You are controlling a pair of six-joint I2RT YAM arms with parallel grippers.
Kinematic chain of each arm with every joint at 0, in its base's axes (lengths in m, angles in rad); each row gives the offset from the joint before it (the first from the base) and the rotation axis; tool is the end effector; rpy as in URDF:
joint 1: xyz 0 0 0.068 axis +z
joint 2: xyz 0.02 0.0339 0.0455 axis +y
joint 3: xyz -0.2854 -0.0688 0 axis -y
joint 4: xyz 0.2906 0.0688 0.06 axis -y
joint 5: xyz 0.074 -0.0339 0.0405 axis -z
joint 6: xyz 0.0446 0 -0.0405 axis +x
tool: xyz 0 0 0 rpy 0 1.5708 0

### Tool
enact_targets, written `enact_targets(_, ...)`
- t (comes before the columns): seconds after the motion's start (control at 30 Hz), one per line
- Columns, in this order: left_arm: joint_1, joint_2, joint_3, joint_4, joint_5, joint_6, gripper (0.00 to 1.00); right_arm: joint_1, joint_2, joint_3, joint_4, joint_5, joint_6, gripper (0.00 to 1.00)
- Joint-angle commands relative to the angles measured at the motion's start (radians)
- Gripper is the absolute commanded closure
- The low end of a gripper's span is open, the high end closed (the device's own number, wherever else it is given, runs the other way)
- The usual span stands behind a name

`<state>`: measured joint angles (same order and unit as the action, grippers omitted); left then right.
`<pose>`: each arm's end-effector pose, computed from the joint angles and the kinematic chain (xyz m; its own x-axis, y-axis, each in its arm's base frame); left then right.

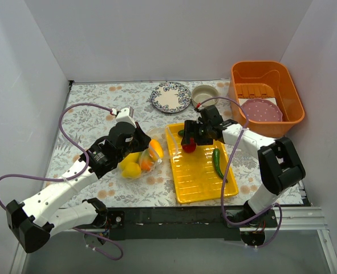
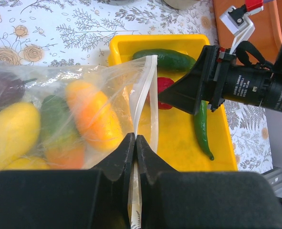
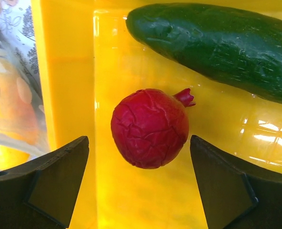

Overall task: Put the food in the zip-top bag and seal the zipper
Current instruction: Pick up the fake fruit from the bin.

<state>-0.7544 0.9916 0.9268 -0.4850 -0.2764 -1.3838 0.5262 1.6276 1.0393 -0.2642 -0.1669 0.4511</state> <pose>0.1959 -0.1674 0.3323 -0.5516 -0.7788 -0.2986 -0.2831 0.5116 -0.8113 0.3326 0.2017 0.1983 -0.8431 0.0075 -0.5377 -0.2470 0.8829 0.3995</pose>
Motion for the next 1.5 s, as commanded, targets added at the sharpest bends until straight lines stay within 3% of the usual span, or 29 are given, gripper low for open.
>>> enact_targets(0.0, 0.007, -0.010, 0.007, 0.005, -0.012, 0.014, 0.98, 0.005, 0.026, 0.047, 0.020, 0.007, 0.011, 0.06)
enact_targets(0.43, 0.007, -0.005, 0.003, 0.008, -0.010, 0.014, 0.97, 0.005, 0.040, 0.022, 0.037, 0.013, 0.014, 0.15)
enact_targets(0.83, 0.007, -0.001, 0.001, 0.011, -0.006, 0.012, 0.97, 0.006, 0.044, -0.025, 0.083, 0.009, 0.032, 0.31)
enact_targets(0.97, 0.007, 0.001, 0.001, 0.014, -0.001, 0.011, 0.97, 0.006, 0.048, -0.027, 0.077, 0.006, 0.026, 0.41)
enact_targets(1.27, 0.007, 0.008, 0.003, 0.011, 0.003, 0.016, 0.97, 0.005, 0.003, -0.077, 0.092, -0.005, 0.015, 0.51)
enact_targets(1.33, 0.007, 0.008, 0.001, 0.014, 0.006, 0.014, 0.97, 0.005, -0.014, -0.091, 0.092, -0.002, 0.011, 0.59)
enact_targets(1.47, 0.007, 0.007, 0.000, 0.014, 0.011, 0.012, 0.97, 0.005, -0.047, -0.116, 0.088, 0.027, 0.009, 0.58)
